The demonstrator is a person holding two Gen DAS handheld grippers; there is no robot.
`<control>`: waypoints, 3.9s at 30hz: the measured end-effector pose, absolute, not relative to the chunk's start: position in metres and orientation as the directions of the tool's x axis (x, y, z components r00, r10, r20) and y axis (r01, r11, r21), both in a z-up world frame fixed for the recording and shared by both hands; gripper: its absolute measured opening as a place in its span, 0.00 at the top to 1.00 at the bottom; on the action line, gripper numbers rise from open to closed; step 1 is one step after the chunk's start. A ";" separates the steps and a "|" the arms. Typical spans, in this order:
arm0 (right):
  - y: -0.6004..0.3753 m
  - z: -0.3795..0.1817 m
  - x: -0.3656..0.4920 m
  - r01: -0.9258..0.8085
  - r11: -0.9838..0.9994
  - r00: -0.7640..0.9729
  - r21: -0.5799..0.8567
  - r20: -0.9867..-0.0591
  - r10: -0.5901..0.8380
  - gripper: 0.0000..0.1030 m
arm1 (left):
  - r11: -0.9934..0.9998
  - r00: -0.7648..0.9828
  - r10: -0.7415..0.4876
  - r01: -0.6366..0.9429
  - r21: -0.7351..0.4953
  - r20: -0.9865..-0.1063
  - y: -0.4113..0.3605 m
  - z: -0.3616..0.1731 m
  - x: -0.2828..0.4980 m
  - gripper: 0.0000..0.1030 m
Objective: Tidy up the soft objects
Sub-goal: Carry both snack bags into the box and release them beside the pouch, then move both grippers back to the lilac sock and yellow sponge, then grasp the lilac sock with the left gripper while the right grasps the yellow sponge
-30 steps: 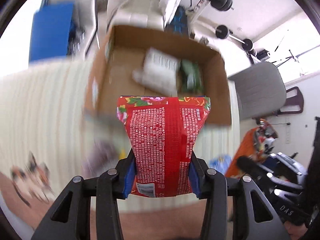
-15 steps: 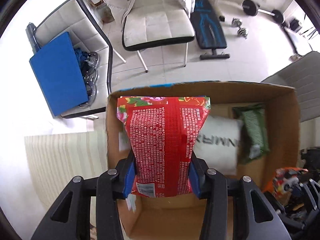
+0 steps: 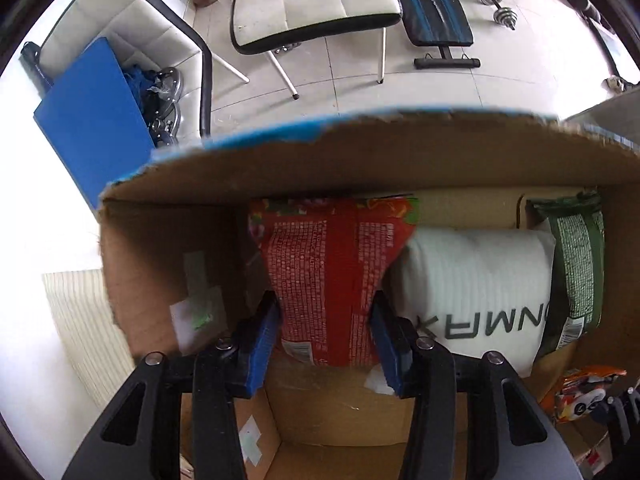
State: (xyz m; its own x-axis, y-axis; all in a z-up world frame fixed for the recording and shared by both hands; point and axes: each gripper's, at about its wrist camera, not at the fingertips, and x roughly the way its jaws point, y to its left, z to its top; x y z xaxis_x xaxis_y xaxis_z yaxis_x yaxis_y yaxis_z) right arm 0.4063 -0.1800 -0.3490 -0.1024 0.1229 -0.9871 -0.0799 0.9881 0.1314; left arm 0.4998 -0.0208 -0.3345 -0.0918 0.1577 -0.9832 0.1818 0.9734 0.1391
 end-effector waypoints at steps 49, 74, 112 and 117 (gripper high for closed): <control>-0.162 -0.219 0.236 -0.068 0.972 0.312 0.226 -0.920 0.236 0.00 | 0.963 0.237 0.141 0.191 0.188 -0.961 0.070 -0.275 0.271 0.19; -0.042 -0.376 0.200 0.016 0.921 -0.066 0.390 -0.918 0.390 0.02 | 0.973 -0.103 -0.131 -0.203 -0.108 -0.986 0.161 -0.421 0.209 0.57; -0.006 -0.417 0.185 -0.110 0.953 -0.124 0.282 -0.955 0.269 0.45 | 0.979 -0.108 -0.084 -0.195 -0.062 -0.991 0.142 -0.418 0.159 0.65; -0.005 -0.407 0.184 -0.350 0.920 -0.124 0.178 -0.982 0.143 0.45 | 0.978 -0.115 -0.090 -0.195 -0.067 -0.989 0.141 -0.417 0.154 0.63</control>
State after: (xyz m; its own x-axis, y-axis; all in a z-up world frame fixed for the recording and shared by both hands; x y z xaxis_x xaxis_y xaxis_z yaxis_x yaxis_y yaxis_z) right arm 0.1840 -0.0053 -0.4066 -0.1242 0.1432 -0.9819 -0.3495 0.9198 0.1784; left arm 0.1539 0.1408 -0.4168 -0.1147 -0.0902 -0.9893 -0.1955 0.9784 -0.0666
